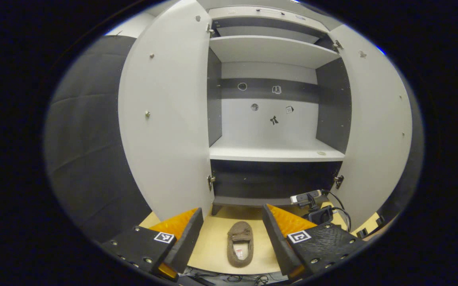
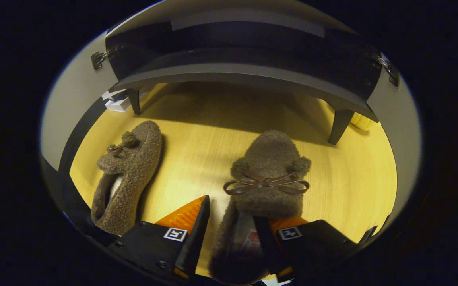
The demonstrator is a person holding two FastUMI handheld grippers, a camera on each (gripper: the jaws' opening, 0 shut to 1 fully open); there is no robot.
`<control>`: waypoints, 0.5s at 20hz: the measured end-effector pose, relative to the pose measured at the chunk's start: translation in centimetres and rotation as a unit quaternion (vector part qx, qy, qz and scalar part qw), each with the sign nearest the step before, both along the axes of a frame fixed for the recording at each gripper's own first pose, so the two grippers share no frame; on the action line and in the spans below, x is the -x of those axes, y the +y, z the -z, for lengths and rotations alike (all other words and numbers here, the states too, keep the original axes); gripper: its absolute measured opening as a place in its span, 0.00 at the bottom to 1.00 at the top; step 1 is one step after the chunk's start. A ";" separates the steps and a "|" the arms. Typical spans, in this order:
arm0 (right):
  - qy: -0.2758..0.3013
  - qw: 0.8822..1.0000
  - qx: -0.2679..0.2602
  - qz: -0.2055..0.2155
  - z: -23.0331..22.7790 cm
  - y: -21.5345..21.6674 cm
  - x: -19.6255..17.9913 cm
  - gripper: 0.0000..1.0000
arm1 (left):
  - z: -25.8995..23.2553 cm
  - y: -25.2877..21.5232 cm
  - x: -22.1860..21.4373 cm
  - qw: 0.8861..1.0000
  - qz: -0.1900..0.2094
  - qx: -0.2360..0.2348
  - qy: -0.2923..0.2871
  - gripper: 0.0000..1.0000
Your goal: Grab one shoe with the right hand and put it into the shoe cabinet, grab the other shoe with the left hand and put it into the shoe cabinet; then close the right door with the right hand and the left door with the left hand.
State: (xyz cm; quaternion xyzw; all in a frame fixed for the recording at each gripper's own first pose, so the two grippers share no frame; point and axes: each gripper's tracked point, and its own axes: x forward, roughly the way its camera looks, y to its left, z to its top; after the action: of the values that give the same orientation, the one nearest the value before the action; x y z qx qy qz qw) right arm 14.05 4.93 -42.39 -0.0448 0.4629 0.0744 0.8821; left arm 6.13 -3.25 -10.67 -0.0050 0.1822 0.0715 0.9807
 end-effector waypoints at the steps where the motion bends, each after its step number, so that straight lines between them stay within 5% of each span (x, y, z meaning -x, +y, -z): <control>1: -0.001 1.000 -0.001 0.006 0.0 -0.4 -0.2 0.60 | 0.1 -0.3 -0.2 1.000 -0.001 0.004 0.003 0.87; 2: 0.001 1.000 -0.007 0.006 0.0 -0.3 -0.2 0.38 | 0.3 -0.6 -0.4 1.000 -0.001 0.004 0.006 0.87; 5: 0.002 1.000 0.004 -0.009 0.0 -0.8 -0.2 0.39 | 0.1 -1.5 -0.9 1.000 0.010 -0.011 0.005 0.87; 6: 0.005 1.000 0.007 -0.012 0.1 -0.6 -0.2 0.22 | -0.1 -2.0 -1.4 1.000 0.019 -0.013 0.002 0.87; 8: 0.009 1.000 -0.004 -0.014 -0.3 -0.6 -0.1 0.22 | -0.2 -2.7 -1.9 0.999 0.031 -0.016 -0.001 0.89; 10: 0.030 0.999 -0.033 -0.018 -0.5 -0.5 0.2 0.05 | -0.4 -3.4 -2.3 0.999 0.041 -0.008 -0.010 0.92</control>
State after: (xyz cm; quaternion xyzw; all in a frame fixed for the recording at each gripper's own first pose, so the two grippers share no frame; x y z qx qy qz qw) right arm 13.88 4.44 -41.93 -0.0219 0.4854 0.1067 0.8675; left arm 8.41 -6.63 -10.25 0.0095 0.1715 0.0322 0.9846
